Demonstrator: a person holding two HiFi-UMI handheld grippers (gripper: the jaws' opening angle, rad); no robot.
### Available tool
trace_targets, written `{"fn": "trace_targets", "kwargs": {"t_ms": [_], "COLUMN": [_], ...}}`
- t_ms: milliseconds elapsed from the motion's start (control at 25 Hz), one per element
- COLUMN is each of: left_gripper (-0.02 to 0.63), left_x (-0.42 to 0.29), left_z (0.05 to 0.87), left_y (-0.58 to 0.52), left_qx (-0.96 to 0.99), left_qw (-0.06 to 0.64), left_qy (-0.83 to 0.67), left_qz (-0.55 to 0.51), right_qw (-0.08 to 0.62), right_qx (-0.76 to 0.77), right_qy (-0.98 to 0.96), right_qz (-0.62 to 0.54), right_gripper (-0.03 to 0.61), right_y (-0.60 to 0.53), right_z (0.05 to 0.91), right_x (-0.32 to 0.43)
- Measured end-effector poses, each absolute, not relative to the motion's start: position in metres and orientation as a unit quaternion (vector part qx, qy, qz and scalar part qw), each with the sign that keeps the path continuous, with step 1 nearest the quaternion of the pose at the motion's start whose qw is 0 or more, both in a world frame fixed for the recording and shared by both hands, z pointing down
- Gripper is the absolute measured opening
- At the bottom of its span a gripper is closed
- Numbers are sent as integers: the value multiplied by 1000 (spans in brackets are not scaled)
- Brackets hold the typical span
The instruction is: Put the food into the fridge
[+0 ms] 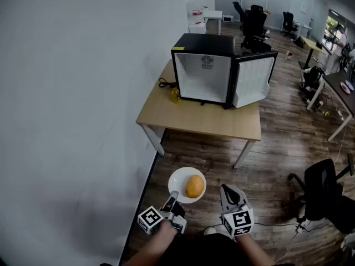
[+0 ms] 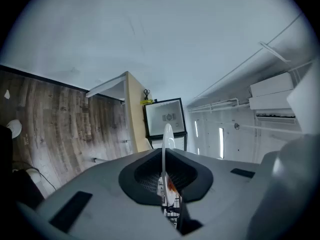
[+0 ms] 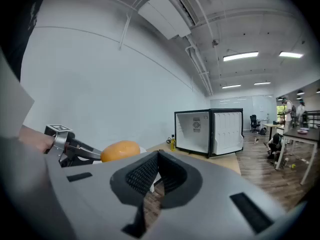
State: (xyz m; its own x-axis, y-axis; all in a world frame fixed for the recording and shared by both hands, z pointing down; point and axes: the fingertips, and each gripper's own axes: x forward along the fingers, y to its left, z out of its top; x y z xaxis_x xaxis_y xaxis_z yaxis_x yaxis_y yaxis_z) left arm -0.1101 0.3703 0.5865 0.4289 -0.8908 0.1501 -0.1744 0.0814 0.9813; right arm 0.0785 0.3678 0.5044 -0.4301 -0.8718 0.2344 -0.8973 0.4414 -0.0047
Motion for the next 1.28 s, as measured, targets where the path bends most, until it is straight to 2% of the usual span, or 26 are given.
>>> {"fn": "trace_targets", "kwargs": {"t_ms": [560, 960, 1160, 1280], "left_gripper": [21, 21, 21, 23], "left_x": [-80, -97, -110, -120], "left_z": [618, 639, 631, 628], "left_y": [310, 127, 32, -20], "left_qx": [585, 598, 630, 647], "left_qw": [602, 619, 607, 597], "left_qy": [-445, -410, -390, -387], "left_qz": [-311, -302, -287, -275], "right_qw": [89, 114, 72, 74], "right_qx": [513, 535, 578, 593], "right_qy": [-849, -834, -812, -800], "right_qz": [83, 71, 48, 49], "right_gripper": [60, 60, 60, 60], "right_y": [319, 152, 69, 35], "right_z": [528, 536, 513, 514], "right_x": [109, 81, 76, 67]}}
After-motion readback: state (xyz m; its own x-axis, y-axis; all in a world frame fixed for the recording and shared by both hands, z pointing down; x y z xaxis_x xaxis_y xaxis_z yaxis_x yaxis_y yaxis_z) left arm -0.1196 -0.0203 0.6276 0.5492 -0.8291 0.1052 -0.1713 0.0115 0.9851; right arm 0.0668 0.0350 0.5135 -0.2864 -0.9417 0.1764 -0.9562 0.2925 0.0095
